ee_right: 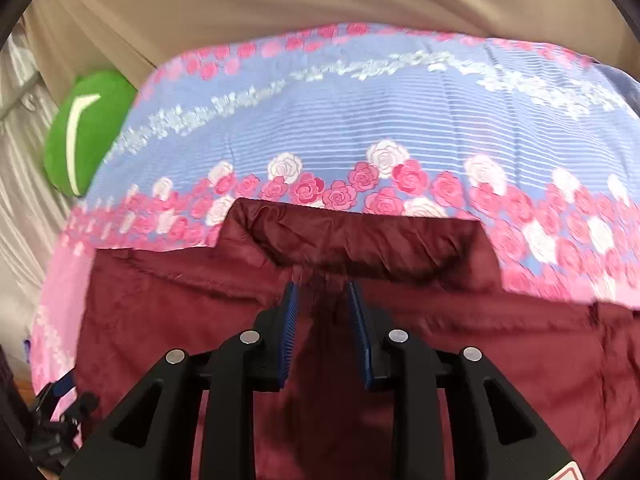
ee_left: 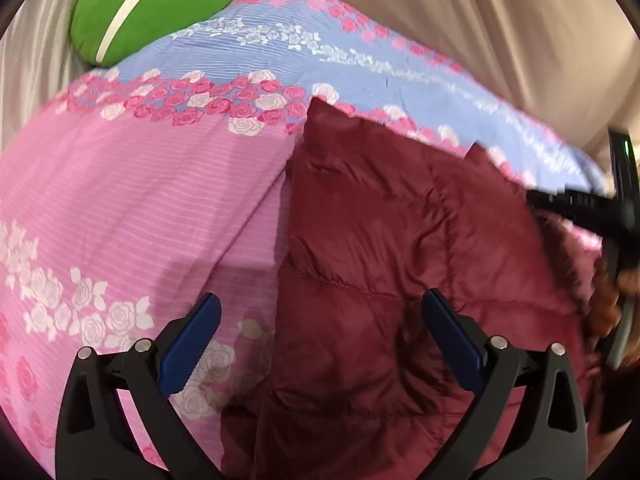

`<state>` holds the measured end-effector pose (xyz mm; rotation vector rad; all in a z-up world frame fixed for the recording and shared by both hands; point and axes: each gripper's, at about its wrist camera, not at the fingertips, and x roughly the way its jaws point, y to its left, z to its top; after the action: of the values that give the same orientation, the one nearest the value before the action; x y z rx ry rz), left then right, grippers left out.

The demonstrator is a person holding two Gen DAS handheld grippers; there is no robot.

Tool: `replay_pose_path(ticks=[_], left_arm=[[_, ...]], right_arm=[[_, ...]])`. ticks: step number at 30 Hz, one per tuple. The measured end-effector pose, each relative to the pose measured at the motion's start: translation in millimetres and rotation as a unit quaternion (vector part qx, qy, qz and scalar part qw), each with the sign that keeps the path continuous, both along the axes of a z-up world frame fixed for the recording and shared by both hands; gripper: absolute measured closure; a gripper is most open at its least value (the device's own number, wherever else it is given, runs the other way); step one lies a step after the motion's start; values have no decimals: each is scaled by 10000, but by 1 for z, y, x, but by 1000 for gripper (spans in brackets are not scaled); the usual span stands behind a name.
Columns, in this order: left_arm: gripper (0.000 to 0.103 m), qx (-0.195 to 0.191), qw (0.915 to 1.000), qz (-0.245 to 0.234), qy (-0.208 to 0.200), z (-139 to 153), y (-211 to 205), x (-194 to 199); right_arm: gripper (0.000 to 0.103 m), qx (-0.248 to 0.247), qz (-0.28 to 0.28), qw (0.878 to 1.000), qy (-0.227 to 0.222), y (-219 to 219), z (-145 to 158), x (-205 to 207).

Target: Fold large clothes

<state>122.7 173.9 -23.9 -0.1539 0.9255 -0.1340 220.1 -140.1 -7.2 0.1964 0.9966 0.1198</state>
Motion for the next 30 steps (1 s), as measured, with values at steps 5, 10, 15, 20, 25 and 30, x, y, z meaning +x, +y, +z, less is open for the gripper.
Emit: replay_pose_path(ticks=[5,10,15,20,25,30], left_arm=[[5,-110,9998,12,176,-10,6,3],[5,-251,9992,98,292,-14,26,-1],[5,-383,9989,14,277,-16,31,-9],[5,-462,9988,-88,150,-17,22,-8],[43,-1047,9926,-564,247,-13,6,-5],[83,-938,9937,-604,74,5,-5,-9]], right_arm=[[103,-683,-493,9963,-144,-8,-10,16],[103,-267,-915,9941,-518,-37,12,-16],[102,-197,-290,9976,-591,-18,20,-85],[101,-105,24,9991,-405,6,0,-116],[102,-7,55,9996,-270,9,-23,-116],[102,44,45,9995,-303,9,-31,-116]])
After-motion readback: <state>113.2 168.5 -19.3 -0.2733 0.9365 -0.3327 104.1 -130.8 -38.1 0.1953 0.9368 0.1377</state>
